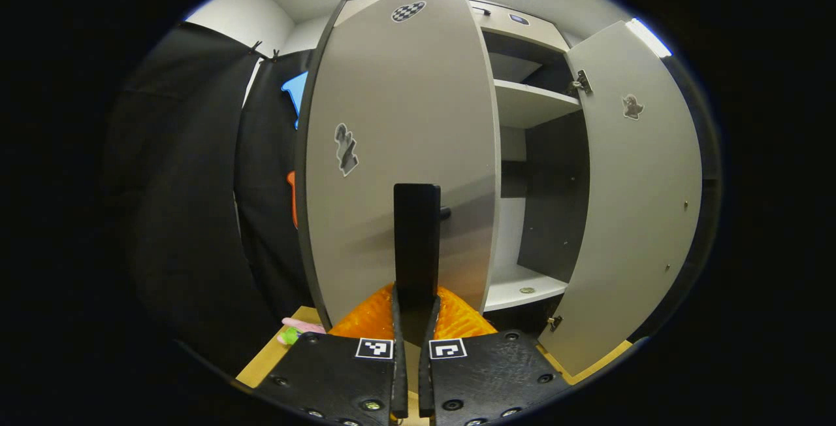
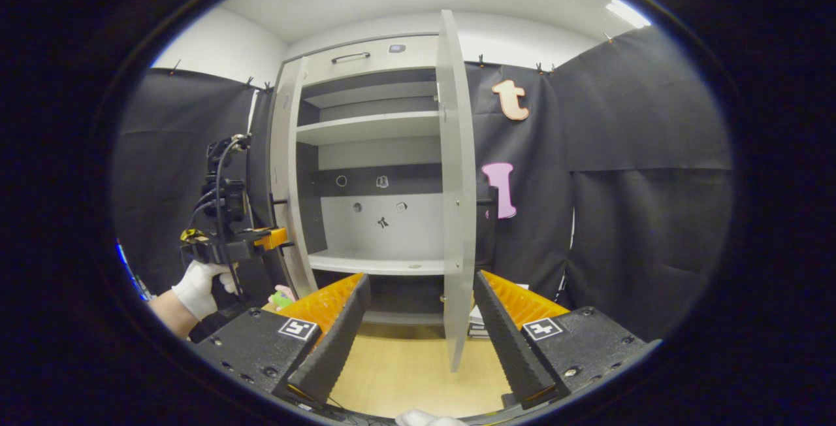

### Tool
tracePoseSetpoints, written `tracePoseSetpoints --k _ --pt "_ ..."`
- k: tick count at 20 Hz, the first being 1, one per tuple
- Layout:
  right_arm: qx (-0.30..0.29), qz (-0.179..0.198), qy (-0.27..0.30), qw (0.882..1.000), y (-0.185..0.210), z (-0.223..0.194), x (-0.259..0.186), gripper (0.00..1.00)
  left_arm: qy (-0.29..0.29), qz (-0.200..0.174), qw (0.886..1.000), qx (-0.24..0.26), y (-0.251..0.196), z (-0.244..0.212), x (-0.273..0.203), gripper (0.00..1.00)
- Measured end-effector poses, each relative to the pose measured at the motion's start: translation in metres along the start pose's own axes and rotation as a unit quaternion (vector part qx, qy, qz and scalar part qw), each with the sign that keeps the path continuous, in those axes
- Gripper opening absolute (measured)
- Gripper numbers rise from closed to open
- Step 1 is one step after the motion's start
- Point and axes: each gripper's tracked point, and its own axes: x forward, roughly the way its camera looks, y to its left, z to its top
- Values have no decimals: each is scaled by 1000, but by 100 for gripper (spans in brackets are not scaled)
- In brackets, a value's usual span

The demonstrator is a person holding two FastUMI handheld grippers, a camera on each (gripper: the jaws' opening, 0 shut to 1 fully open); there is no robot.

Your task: Open the right door of the double-door shoe cabinet with the right hand, and open the left door with the left hand.

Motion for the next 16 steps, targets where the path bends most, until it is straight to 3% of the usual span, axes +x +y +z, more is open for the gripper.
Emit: tracePoseSetpoints --k 11,12,16 --pt "-7 48 9 999 28 -8 3 99 -3 45 999 7 42 -5 -19 5" --pt "-7 51 9 999 31 -10 6 99 -6 43 999 5 45 -4 -29 0" --pt "-8 64 10 998 41 -13 15 99 -8 50 999 1 58 -5 -35 0"
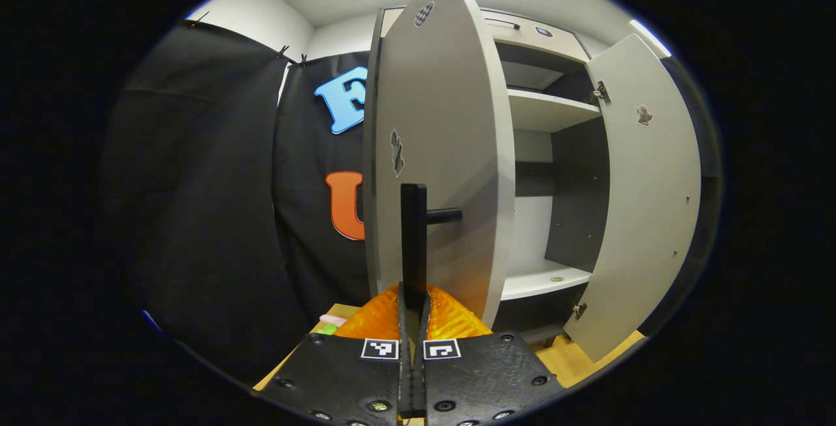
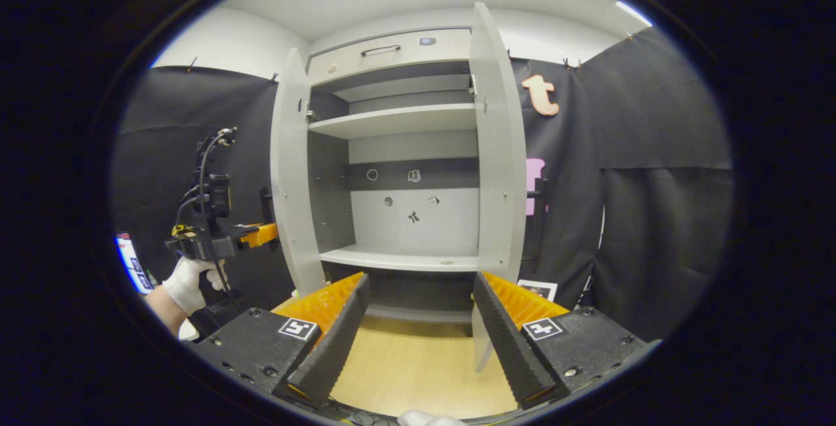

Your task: Open the right door of the double-door shoe cabinet with the right hand, and open the left door with the left hand.

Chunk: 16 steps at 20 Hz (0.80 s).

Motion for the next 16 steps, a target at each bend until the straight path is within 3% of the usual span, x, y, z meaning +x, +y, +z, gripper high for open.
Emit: tracePoseSetpoints --k 6,14,15,16 --pt "2 13 -1 1000 11 -2 8 99 -14 -23 1000 -4 21 -2 -5 0" --pt "1 34 4 999 36 -4 17 99 -16 -17 1000 18 60 -5 -8 0" --pt "1 36 4 999 38 -4 18 99 -16 -7 1000 18 68 -5 -10 8" --pt "3 37 4 999 41 -5 18 99 -15 1 1000 17 77 -6 -10 9"
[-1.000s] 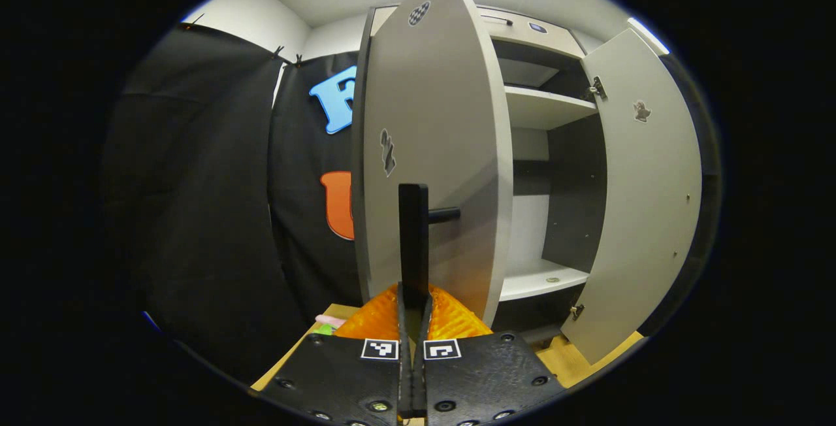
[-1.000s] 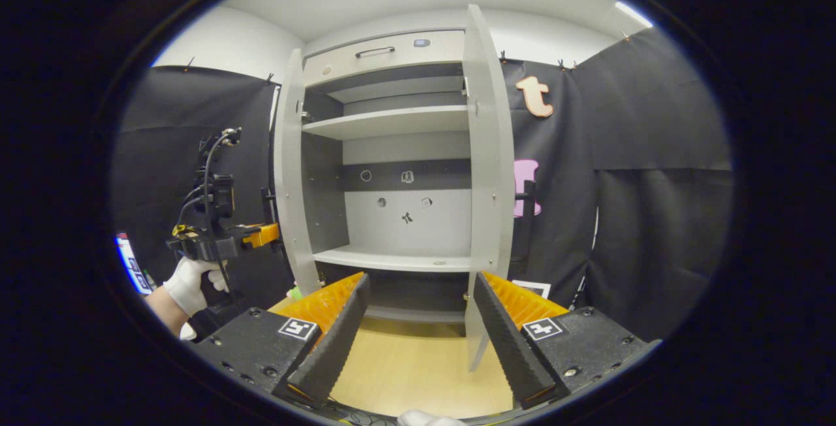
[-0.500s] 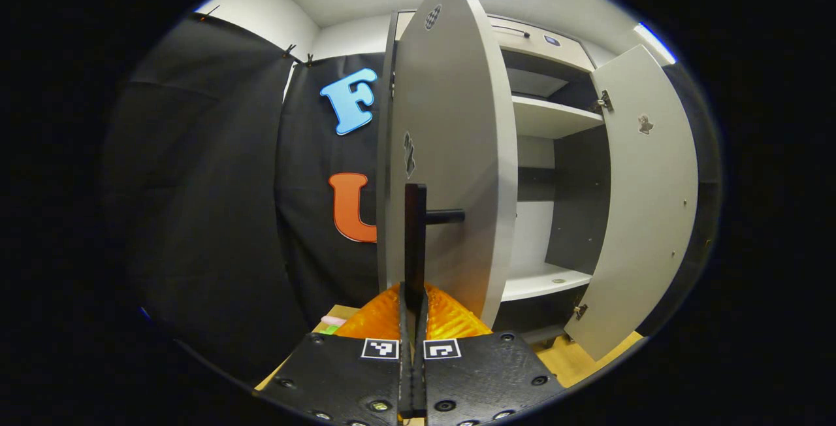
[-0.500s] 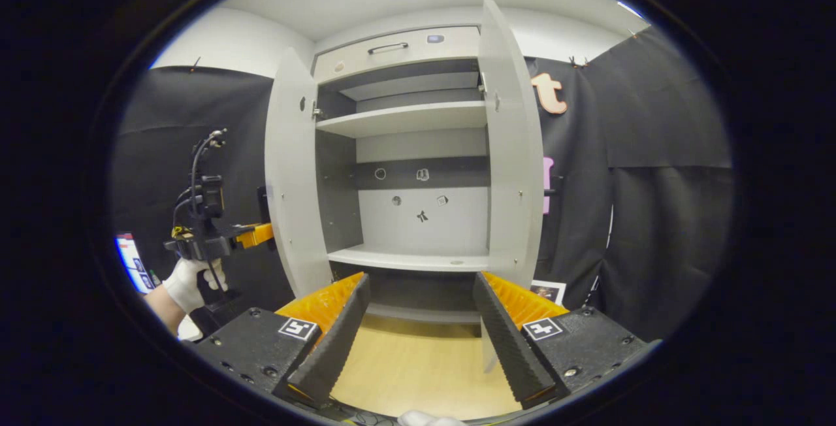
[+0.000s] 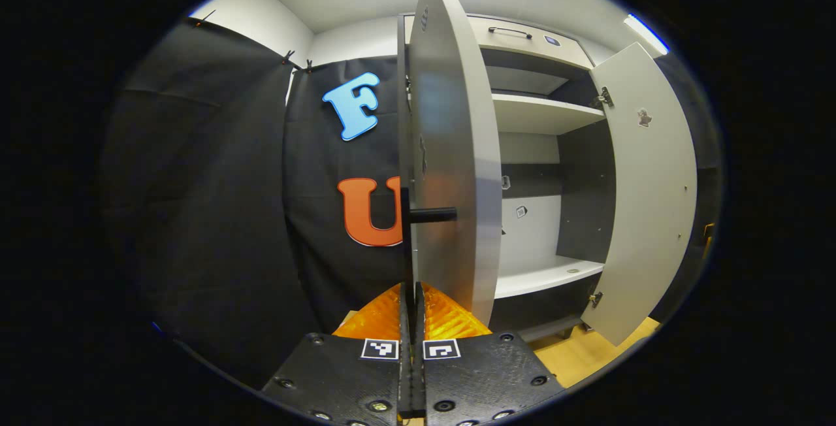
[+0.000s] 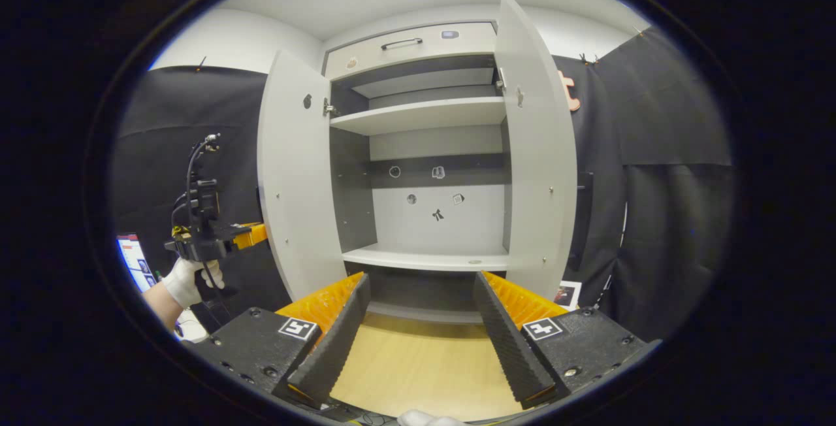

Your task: Open the right door of the double-door shoe cabinet with the right hand, and open the left door with the left hand.

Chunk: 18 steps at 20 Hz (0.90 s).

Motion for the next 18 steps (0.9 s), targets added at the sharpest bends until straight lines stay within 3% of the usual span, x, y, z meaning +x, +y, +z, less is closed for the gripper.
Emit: tracePoseSetpoints --k 1,4,7,12,13,14,16,18 --pt "4 2 -4 1000 3 2 1 99 -1 6 1000 -10 9 -1 -3 0" --pt "4 4 -5 1000 7 3 4 99 5 4 1000 -25 27 -4 1 0" --pt "3 6 -3 1000 10 1 7 99 -1 -17 1000 -14 28 -3 -1 0" --pt "2 10 8 1000 16 -6 11 99 12 -13 1000 -6 33 -10 -4 2" --pt "1 10 8 1000 15 -6 11 99 19 -1 1000 -1 38 -12 -8 5" --pt "0 10 7 1000 15 -6 10 99 19 7 1000 5 42 -12 -9 22" --pt "1 12 6 1000 16 -5 12 99 8 18 1000 18 47 -7 -16 24" --pt "0 13 6 1000 16 -5 12 98 7 33 999 23 57 -9 -20 47"
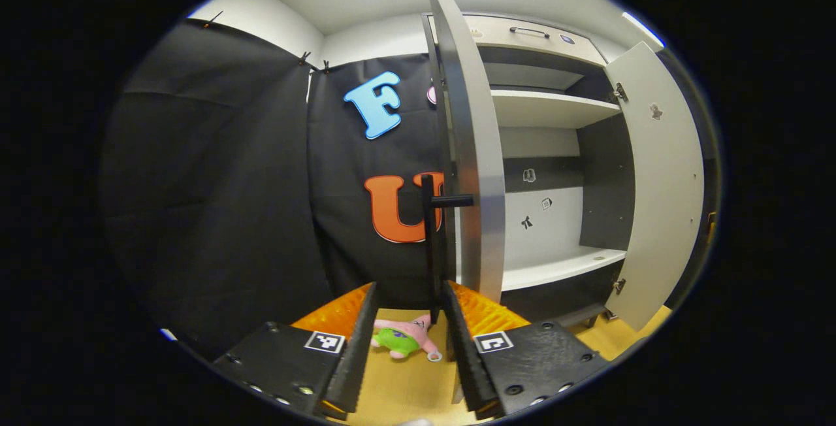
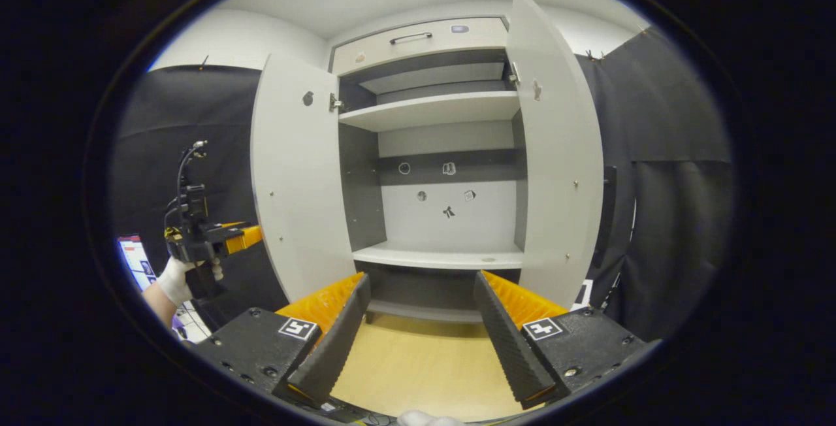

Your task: Open the right door of the double-door shoe cabinet with the right hand, and open the left door with the left hand.

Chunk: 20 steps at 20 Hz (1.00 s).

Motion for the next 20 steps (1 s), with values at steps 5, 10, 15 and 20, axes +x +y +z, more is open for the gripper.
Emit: tracePoseSetpoints --k 5,10,15,20 --pt "3 -4 -1 1000 -6 1 2 99 -2 46 999 -10 20 1 -31 96" --pt "0 -4 -8 1000 -11 7 4 99 -7 76 997 -9 26 24 -62 96" --pt "-5 -21 -32 999 -23 24 2 99 -36 79 996 -12 2 70 -83 96" --pt "-1 -44 -46 998 -42 33 -4 99 -61 35 998 8 -59 102 -95 96"
